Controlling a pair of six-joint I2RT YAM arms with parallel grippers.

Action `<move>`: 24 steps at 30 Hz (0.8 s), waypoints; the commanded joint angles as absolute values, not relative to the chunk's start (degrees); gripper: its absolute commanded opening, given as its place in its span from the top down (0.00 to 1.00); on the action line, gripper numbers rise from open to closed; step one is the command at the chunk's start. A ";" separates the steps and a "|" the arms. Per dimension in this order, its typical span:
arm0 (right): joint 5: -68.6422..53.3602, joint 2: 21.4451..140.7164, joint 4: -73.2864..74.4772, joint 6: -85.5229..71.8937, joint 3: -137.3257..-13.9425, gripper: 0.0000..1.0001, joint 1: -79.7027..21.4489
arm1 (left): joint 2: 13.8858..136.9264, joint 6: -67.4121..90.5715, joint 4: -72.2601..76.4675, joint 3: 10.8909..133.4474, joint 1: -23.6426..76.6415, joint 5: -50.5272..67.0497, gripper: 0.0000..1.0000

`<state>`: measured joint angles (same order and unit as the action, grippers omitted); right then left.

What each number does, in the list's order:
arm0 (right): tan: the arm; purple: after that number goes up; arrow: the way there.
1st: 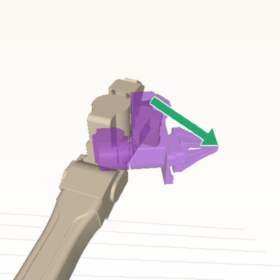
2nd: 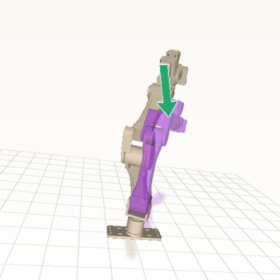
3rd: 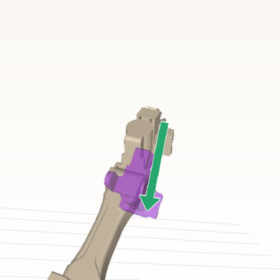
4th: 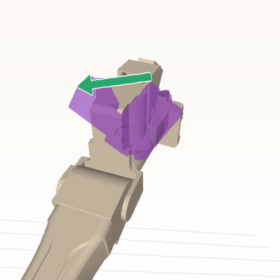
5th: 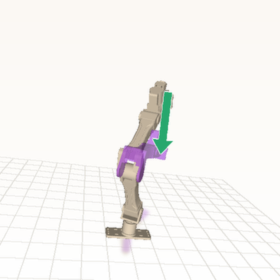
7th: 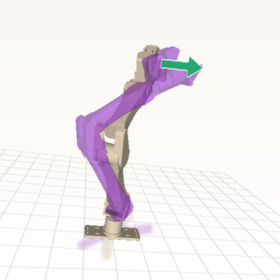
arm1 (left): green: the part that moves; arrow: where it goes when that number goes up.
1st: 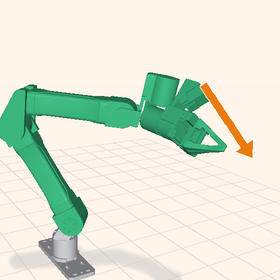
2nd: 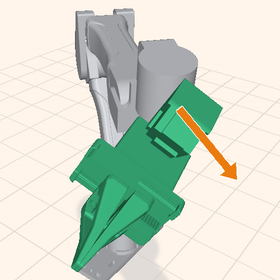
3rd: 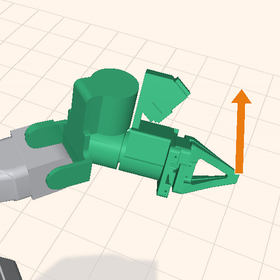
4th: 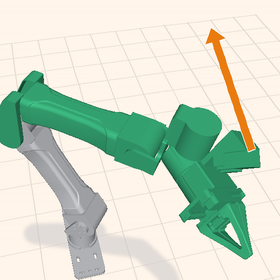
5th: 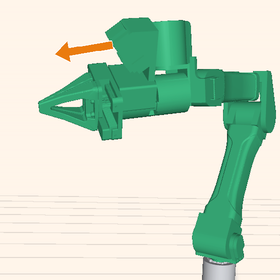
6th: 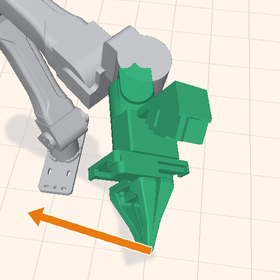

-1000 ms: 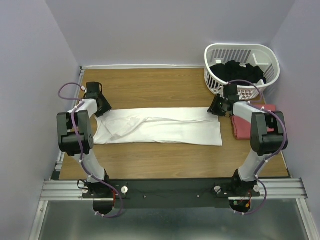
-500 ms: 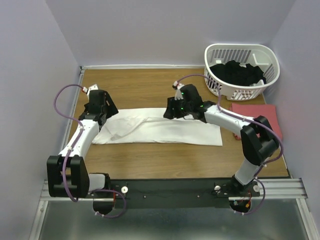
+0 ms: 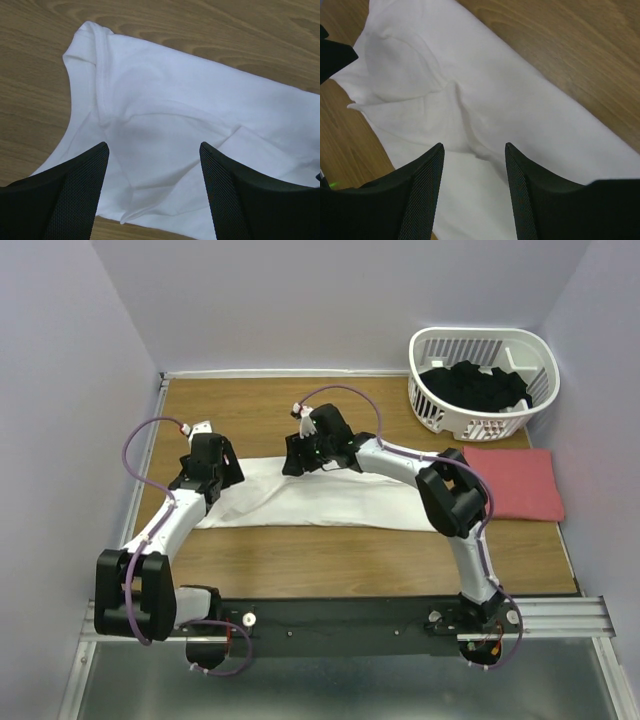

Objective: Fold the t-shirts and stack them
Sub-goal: Fold the tshirt

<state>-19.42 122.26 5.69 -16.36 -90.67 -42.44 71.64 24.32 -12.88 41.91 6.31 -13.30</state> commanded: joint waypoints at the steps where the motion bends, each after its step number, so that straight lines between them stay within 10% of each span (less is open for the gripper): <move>1: -26.97 126.38 6.33 -15.55 -94.13 0.41 -42.54 | 73.04 22.94 -10.55 43.59 6.33 -14.15 0.19; 24: -29.10 118.31 6.42 -13.63 -79.37 0.41 -43.07 | 73.30 21.10 -8.70 42.89 6.85 -7.91 0.21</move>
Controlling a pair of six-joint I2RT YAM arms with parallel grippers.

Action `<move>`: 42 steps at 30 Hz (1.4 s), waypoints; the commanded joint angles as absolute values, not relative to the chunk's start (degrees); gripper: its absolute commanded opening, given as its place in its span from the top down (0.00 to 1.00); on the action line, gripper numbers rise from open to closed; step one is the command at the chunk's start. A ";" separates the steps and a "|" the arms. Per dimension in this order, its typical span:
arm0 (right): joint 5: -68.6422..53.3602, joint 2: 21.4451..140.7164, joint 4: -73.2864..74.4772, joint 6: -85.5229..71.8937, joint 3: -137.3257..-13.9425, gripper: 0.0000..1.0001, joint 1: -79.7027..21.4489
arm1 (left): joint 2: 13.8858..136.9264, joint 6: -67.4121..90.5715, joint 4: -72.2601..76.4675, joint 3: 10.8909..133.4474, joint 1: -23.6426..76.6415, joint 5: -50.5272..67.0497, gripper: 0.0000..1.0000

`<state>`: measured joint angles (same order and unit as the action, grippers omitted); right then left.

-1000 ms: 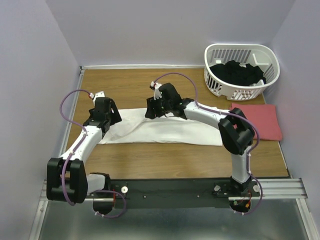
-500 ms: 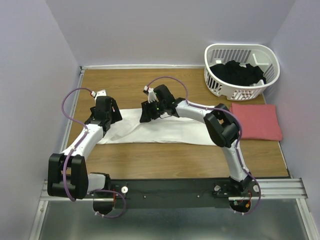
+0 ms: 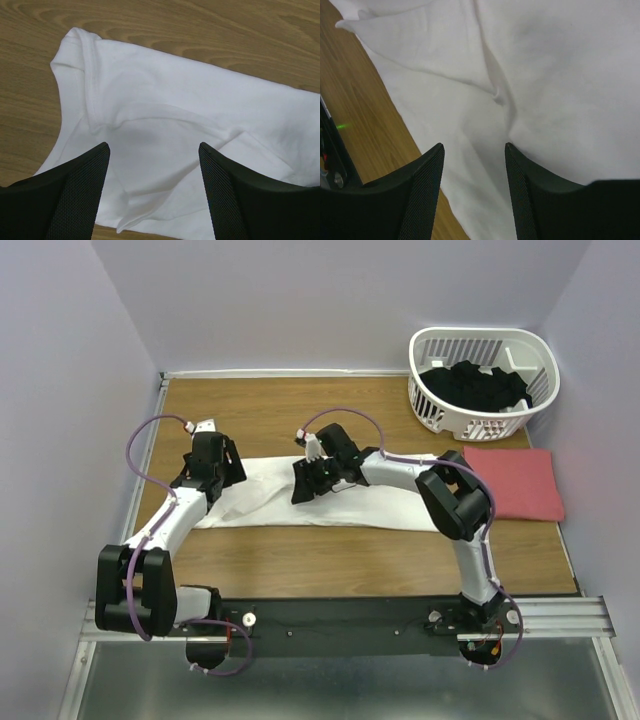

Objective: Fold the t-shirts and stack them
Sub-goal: Fold the tshirt

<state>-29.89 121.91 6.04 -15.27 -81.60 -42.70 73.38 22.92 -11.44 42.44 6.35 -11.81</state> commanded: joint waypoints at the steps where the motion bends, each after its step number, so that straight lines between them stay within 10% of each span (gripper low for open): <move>1: -28.57 117.78 6.42 -13.28 -78.76 0.41 -42.98 | 73.39 20.83 -8.27 42.54 6.94 -5.47 0.21; 25: -5.72 84.21 6.77 -12.04 -51.07 0.41 -42.71 | 95.97 21.62 -9.58 52.82 13.18 7.29 0.36; 42: -2.55 81.74 7.38 -11.69 -49.04 0.42 -42.36 | 86.75 20.30 -14.15 49.05 17.05 14.33 0.49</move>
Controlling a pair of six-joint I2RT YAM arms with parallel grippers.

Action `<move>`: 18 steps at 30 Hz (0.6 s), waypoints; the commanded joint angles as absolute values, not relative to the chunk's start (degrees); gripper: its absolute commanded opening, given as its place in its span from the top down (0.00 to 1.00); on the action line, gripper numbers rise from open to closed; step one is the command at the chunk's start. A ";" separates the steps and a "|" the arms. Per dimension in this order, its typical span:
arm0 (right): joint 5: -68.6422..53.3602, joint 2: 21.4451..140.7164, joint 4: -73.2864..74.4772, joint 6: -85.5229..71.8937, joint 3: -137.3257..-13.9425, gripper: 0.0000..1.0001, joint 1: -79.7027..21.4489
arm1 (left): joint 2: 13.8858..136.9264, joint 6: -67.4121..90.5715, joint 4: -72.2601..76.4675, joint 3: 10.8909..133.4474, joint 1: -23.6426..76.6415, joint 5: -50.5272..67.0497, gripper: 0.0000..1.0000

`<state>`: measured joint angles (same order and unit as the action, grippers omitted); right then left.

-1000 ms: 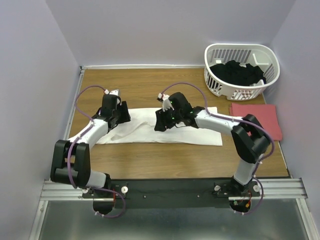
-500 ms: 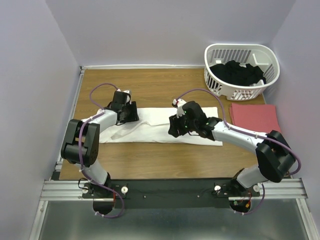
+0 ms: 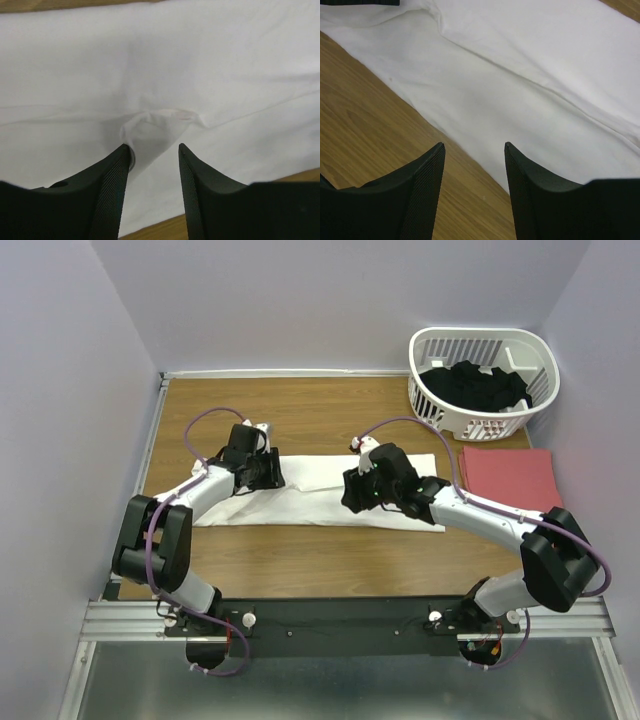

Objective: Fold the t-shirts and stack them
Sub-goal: Fold the tshirt

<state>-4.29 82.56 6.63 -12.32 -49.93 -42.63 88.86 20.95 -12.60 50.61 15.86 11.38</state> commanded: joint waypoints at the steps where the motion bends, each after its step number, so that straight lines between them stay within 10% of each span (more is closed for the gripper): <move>1: -2.55 81.83 7.38 -11.78 -49.04 0.42 -42.36 | 86.31 20.30 -14.15 48.78 17.14 14.33 0.50; 18: 9.32 83.66 7.91 -20.74 -49.91 0.53 -27.17 | 85.52 20.92 -13.53 45.53 18.63 8.88 0.67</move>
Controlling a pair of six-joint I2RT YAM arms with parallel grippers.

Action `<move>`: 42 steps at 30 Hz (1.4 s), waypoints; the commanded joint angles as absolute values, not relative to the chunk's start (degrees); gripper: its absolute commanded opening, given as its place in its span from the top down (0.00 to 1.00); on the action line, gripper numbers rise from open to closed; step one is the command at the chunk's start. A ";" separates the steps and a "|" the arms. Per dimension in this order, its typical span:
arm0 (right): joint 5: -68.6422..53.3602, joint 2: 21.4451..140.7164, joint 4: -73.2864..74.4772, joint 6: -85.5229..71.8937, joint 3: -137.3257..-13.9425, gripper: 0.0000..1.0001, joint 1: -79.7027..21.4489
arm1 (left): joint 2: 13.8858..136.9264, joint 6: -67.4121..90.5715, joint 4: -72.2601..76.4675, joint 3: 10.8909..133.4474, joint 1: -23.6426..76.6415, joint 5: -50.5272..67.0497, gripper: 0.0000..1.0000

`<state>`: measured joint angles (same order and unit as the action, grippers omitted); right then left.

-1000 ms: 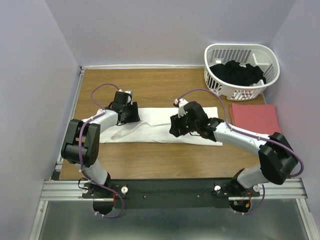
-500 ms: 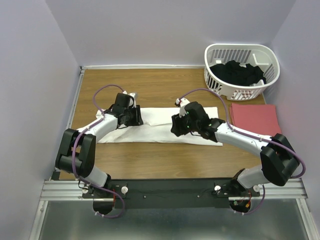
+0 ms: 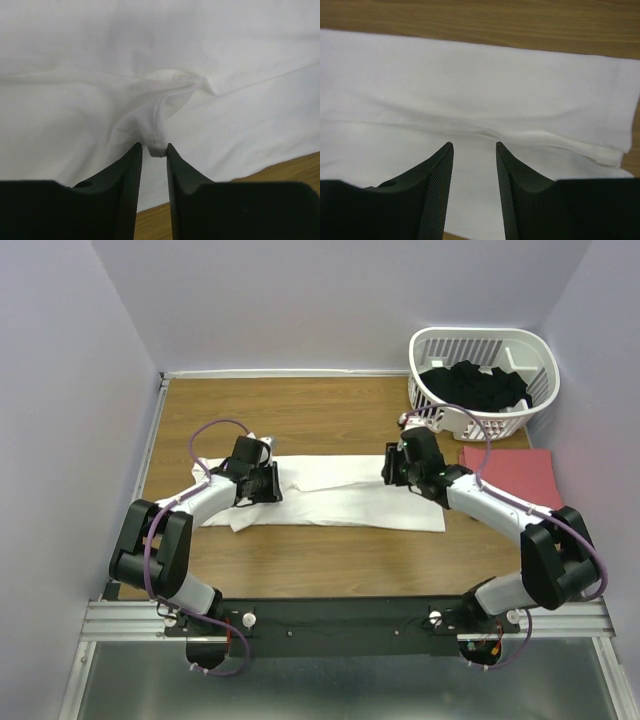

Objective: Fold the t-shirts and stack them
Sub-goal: Fold the tshirt

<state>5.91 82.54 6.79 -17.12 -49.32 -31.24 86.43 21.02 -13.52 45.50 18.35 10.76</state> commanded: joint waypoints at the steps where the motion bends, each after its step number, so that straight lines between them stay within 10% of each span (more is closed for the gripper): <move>1: 9.75 84.37 7.91 -20.83 -50.27 0.54 -25.68 | 85.52 21.00 -13.54 45.35 18.63 9.22 0.71; 27: 15.21 84.55 8.08 -28.74 -41.57 0.75 -16.70 | 74.44 24.43 -17.31 43.06 18.81 14.59 0.80; 42: -5.86 82.61 5.46 -33.57 -45.43 0.70 -1.41 | 81.29 26.46 -15.13 55.02 6.16 -1.67 0.41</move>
